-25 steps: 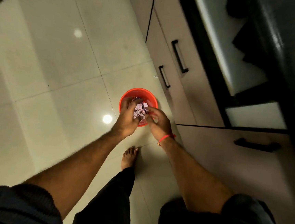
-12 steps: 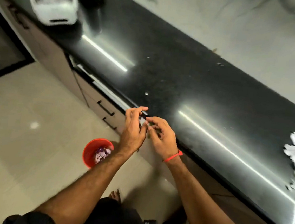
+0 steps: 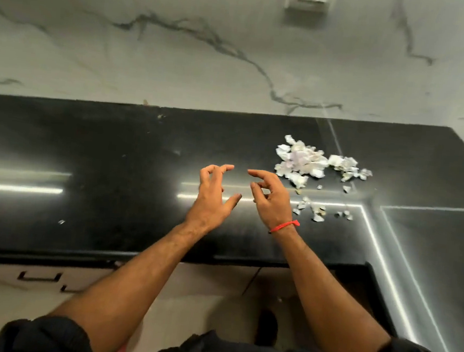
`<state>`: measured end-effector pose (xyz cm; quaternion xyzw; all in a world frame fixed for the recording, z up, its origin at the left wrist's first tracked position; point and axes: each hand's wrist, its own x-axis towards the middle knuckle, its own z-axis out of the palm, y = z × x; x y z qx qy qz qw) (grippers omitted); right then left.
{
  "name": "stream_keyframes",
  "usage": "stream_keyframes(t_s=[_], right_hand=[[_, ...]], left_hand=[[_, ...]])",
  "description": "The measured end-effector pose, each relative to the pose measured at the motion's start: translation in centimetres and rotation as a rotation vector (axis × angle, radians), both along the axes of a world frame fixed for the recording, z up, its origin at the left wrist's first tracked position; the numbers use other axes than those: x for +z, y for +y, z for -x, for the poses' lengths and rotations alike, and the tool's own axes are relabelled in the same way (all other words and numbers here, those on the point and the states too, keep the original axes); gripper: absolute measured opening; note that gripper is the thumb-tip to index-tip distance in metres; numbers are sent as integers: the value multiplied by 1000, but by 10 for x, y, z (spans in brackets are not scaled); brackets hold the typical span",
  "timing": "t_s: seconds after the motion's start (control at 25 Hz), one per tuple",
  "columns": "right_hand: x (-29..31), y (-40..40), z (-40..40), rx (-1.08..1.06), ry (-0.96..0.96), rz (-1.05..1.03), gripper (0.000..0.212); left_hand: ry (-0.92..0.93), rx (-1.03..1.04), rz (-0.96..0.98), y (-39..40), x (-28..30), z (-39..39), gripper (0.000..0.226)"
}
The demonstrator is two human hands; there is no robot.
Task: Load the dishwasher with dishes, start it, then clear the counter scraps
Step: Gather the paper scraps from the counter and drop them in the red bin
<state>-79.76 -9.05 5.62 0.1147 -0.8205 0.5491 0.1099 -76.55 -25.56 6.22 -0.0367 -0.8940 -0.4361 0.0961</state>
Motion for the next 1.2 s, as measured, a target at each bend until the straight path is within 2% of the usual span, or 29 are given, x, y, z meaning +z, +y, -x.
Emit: stream_keyframes(t_s=[0.12,0.2,0.32,0.4,0.52,0.6,0.76,0.88,0.96,1.04,1.12,1.2], right_hand=[[-12,75,13,-153,-42,-13,31],[-24,122,14,-171,-85,-110,27],[-46,180,8,-140,-131,-321,14],[-63,207,5,-72,-192,-458,10],[-80,225,7,61,-264,-660,19],[-82,230,20,120,-240,-663,20],[-72,245,64,204,-170,-591,39],[-63,267,86,81,-100,-410,31],[-66,284,76,3,-115,-411,22],[-79,291,54,5,-162,-499,16],[-91,277,37,-44,-192,-560,16],[-91,255,48,-45,-218,-570,20]], left_hand=[[-75,-180,80,58,-13,34,68],[-147,-249,109,95,-25,50,59],[-206,-351,132,144,-45,64,35],[-246,-440,228,170,-61,68,21],[-313,-502,347,197,-80,77,13],[-309,-452,347,210,-82,92,16],[-287,-281,439,219,-61,123,47],[-183,-159,387,200,-54,117,43],[-137,-196,330,182,-57,102,28],[-156,-297,318,167,-63,91,17],[-212,-475,379,164,-67,87,23],[-237,-603,518,176,-68,90,38]])
